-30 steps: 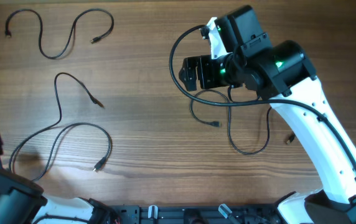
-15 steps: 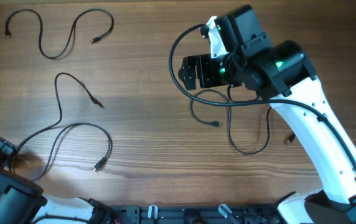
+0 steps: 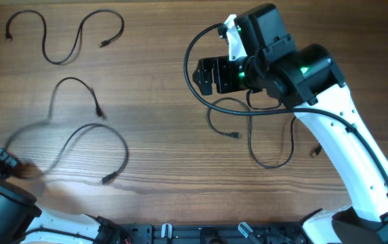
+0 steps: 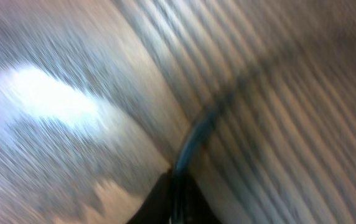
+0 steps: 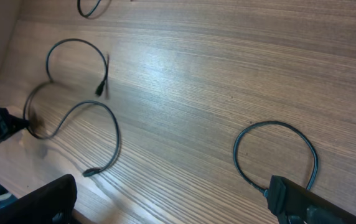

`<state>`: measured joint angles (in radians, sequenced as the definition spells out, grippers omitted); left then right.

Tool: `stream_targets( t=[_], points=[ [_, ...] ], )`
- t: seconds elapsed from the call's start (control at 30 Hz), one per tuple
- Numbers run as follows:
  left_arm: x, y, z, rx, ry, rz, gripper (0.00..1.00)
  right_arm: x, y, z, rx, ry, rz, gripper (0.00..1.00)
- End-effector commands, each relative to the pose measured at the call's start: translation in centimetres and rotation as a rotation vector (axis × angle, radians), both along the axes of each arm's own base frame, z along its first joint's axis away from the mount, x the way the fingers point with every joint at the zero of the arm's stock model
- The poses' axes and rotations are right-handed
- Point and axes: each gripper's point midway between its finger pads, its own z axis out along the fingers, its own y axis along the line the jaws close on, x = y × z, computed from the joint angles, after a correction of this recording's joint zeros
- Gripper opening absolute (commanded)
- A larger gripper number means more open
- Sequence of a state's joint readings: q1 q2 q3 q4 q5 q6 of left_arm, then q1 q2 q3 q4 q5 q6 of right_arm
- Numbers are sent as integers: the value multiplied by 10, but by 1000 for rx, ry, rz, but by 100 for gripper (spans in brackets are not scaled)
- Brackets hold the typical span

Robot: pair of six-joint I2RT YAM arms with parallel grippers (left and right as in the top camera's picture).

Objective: Untangle cables

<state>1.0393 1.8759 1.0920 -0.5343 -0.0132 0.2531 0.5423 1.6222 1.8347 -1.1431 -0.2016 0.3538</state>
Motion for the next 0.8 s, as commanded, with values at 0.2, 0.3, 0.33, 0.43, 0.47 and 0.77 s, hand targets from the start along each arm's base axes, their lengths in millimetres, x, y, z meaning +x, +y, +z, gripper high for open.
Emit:
stream_targets(
  t=[0.2, 0.3, 0.33, 0.43, 0.47, 0.77],
  points=[
    [72, 29, 16, 152, -120, -186, 4, 2, 2, -2, -3, -2, 10, 100],
    [117, 41, 54, 273, -153, -345, 4, 2, 2, -2, 4, 5, -4, 100],
    [131, 44, 67, 314, -167, -386, 4, 2, 2, -2, 8, 10, -11, 100],
    [163, 56, 103, 421, -234, -416, 4, 1, 2, -2, 9, 16, -17, 100],
    [172, 61, 117, 461, -259, -420, 4, 1, 2, -2, 9, 16, -17, 100],
    [196, 69, 134, 526, -391, -537, 4, 0, 1, -3, 21, 45, -51, 100]
  ],
)
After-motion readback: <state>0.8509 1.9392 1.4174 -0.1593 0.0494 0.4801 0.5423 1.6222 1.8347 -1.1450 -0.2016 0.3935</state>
